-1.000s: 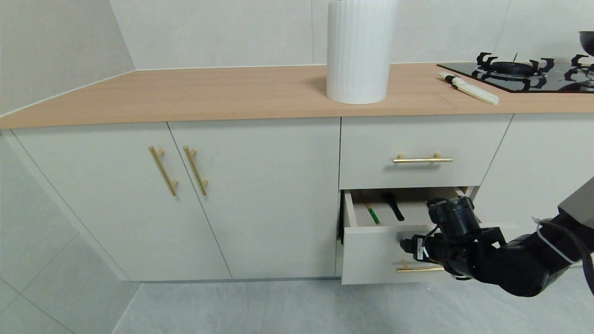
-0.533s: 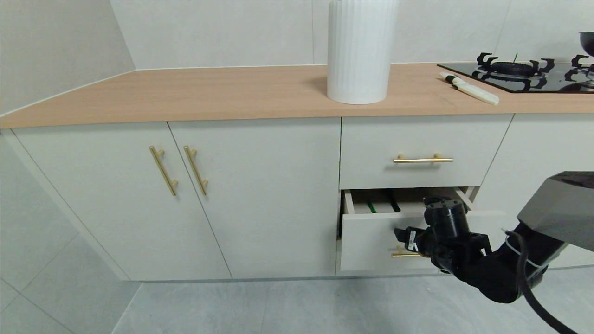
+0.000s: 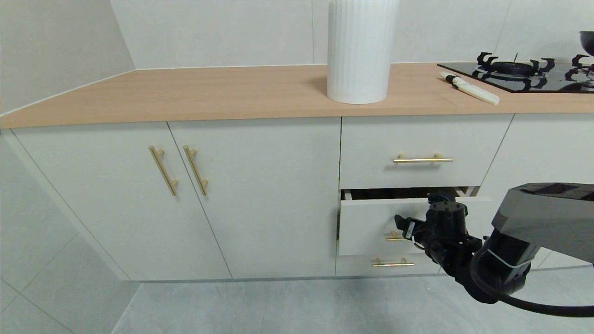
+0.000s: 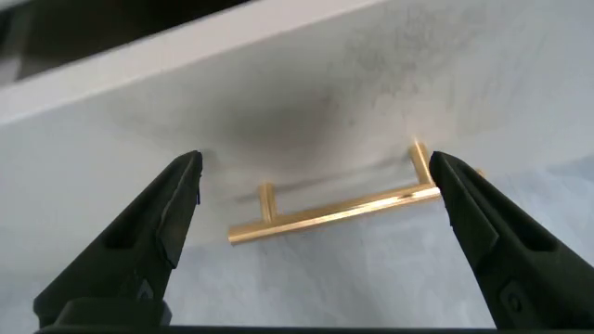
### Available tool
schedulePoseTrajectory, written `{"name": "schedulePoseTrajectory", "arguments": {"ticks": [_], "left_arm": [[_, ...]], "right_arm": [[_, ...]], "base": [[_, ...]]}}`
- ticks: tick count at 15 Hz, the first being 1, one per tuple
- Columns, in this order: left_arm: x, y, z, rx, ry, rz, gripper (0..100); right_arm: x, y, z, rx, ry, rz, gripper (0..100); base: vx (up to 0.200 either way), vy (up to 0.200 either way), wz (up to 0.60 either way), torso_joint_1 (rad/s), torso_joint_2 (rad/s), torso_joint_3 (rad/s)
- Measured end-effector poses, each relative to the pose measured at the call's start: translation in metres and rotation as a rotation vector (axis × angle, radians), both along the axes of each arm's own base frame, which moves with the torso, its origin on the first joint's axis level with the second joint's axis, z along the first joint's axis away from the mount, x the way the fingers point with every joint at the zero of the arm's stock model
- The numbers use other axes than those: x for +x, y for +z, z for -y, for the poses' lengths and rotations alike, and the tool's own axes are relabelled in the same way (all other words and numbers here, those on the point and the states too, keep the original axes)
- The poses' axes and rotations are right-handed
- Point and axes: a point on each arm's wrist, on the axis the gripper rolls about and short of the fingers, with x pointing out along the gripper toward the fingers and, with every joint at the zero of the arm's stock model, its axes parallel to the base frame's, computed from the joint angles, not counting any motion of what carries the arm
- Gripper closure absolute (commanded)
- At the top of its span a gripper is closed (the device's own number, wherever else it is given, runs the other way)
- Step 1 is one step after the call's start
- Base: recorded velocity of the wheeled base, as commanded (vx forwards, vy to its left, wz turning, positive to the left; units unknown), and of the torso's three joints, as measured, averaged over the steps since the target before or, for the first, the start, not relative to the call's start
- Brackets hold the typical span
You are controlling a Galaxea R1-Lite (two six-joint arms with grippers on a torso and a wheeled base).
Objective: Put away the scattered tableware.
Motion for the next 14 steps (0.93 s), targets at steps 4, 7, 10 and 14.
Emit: {"name": "schedulePoseTrajectory", "arguments": {"ticks": [4,7,10,14], "left_arm": [[0.000,0.000,0.000,0.000,0.000,0.000,0],[0.000,0.000,0.000,0.000,-0.001,0.000,0],[0.000,0.000,0.000,0.000,0.000,0.000,0],[0.000,0.000,0.000,0.000,0.000,0.000,0]], "right_arm": [[0.019,-0.007,0.005,0.010,-0.062,0.068,0],[0.027,-0.008,0.007,0.017,-0.093,0.106,0],[0.034,-0.008,0.007,0.024,-0.113,0.145,0],[0.044,-0.007,0.010,0.027,-0.127,0.174,0]], "base": [[0.000,0.000,0.00,0.000,0.00,0.000],[0.000,0.000,0.00,0.000,0.00,0.000],[0.000,0.000,0.00,0.000,0.00,0.000],[0.000,0.000,0.00,0.000,0.00,0.000]]}}
